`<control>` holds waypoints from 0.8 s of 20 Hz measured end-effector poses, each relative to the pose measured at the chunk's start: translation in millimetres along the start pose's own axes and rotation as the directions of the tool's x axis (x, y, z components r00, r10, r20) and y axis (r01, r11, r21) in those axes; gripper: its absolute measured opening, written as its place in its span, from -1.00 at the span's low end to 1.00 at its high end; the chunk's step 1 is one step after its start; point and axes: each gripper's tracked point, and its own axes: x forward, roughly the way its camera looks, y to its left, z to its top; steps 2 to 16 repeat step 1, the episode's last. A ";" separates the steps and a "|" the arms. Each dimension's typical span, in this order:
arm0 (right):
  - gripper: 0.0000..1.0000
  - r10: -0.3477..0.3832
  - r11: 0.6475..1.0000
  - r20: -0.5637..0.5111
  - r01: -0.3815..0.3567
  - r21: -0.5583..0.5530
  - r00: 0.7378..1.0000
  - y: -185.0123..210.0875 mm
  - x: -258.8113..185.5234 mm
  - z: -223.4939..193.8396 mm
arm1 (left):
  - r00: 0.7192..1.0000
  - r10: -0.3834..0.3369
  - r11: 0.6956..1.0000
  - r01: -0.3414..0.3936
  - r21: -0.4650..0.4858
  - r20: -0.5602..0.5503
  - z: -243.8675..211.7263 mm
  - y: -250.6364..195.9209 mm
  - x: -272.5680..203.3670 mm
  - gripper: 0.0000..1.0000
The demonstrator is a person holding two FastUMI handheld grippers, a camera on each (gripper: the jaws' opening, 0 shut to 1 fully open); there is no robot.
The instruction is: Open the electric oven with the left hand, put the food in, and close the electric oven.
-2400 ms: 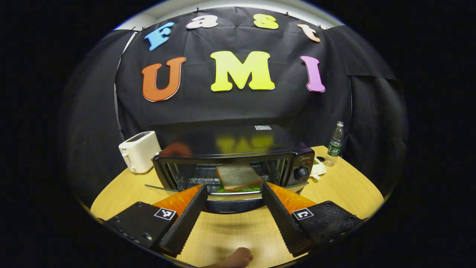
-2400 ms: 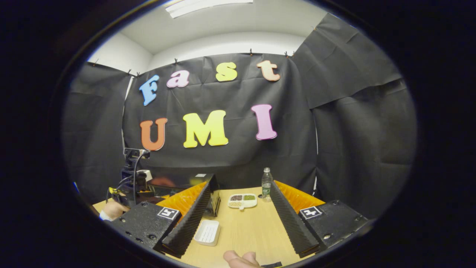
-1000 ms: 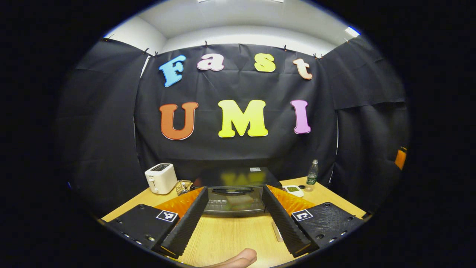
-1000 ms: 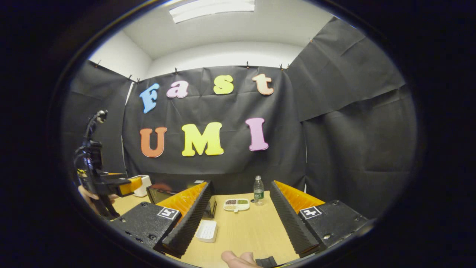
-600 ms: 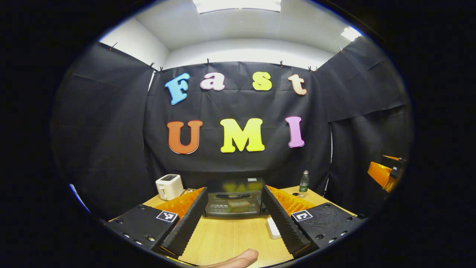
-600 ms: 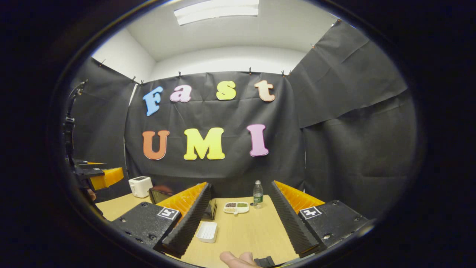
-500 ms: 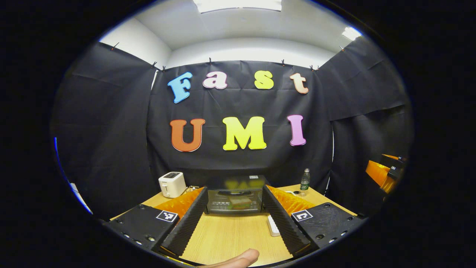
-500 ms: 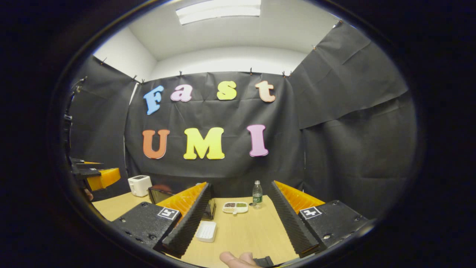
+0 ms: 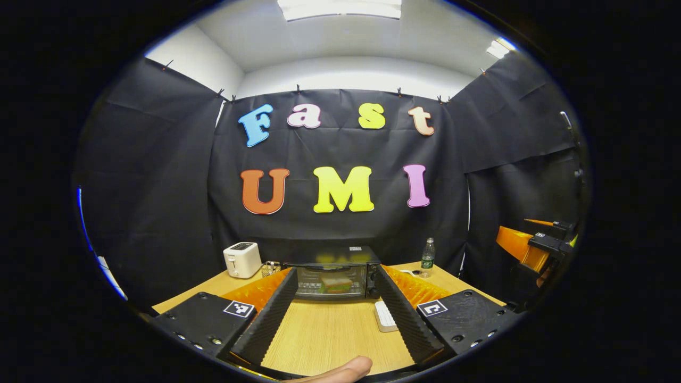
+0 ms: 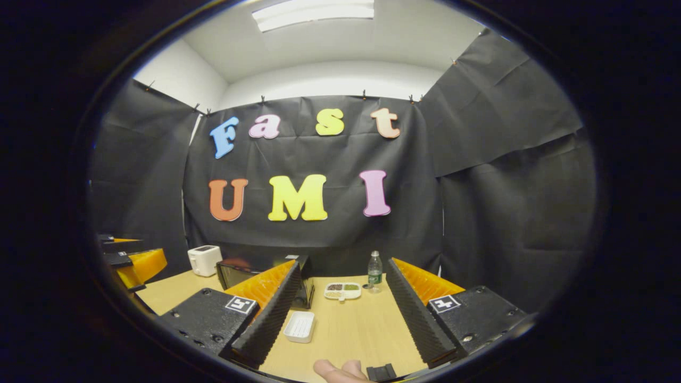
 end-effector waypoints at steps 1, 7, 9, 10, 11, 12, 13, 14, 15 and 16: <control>1.00 0.004 1.000 0.002 -0.004 0.001 1.000 2.0 -0.7 0.5 | 1.000 0.005 1.000 -0.005 -0.005 -0.004 -2.1 1.2 -0.9 0.90; 1.00 0.004 1.000 0.002 -0.004 0.001 1.000 2.0 -0.7 0.5 | 1.000 0.005 1.000 -0.005 -0.005 -0.004 -2.1 1.2 -0.9 0.90; 1.00 0.004 1.000 0.002 -0.004 0.001 1.000 2.0 -0.7 0.5 | 1.000 0.005 1.000 -0.005 -0.005 -0.004 -2.1 1.2 -0.9 0.90; 1.00 0.004 1.000 0.002 -0.004 0.001 1.000 2.0 -0.7 0.5 | 1.000 0.005 1.000 -0.005 -0.005 -0.004 -2.1 1.2 -0.9 0.90; 1.00 0.004 1.000 0.002 -0.004 0.001 1.000 2.0 -0.7 0.5 | 1.000 0.005 1.000 -0.005 -0.005 -0.004 -2.1 1.2 -0.9 0.90; 1.00 0.004 1.000 0.002 -0.004 0.001 1.000 2.0 -0.7 0.5 | 1.000 0.005 1.000 -0.005 -0.005 -0.004 -2.1 1.2 -0.9 0.90; 1.00 0.004 1.000 0.002 -0.004 0.001 1.000 2.0 -0.7 0.5 | 1.000 0.005 1.000 -0.005 -0.005 -0.004 -2.1 1.2 -0.9 0.90; 1.00 0.004 1.000 0.002 -0.004 0.001 1.000 2.0 -0.7 0.5 | 1.000 0.005 1.000 -0.005 -0.005 -0.004 -2.1 1.2 -0.9 0.90; 1.00 0.004 1.000 0.002 -0.004 0.001 1.000 2.0 -0.7 0.5 | 1.000 0.005 1.000 -0.005 -0.005 -0.004 -2.1 1.2 -0.9 0.90; 1.00 0.004 1.000 0.002 -0.004 0.001 1.000 2.0 -0.7 0.5 | 1.000 0.005 1.000 -0.005 -0.005 -0.004 -2.1 1.2 -0.9 0.90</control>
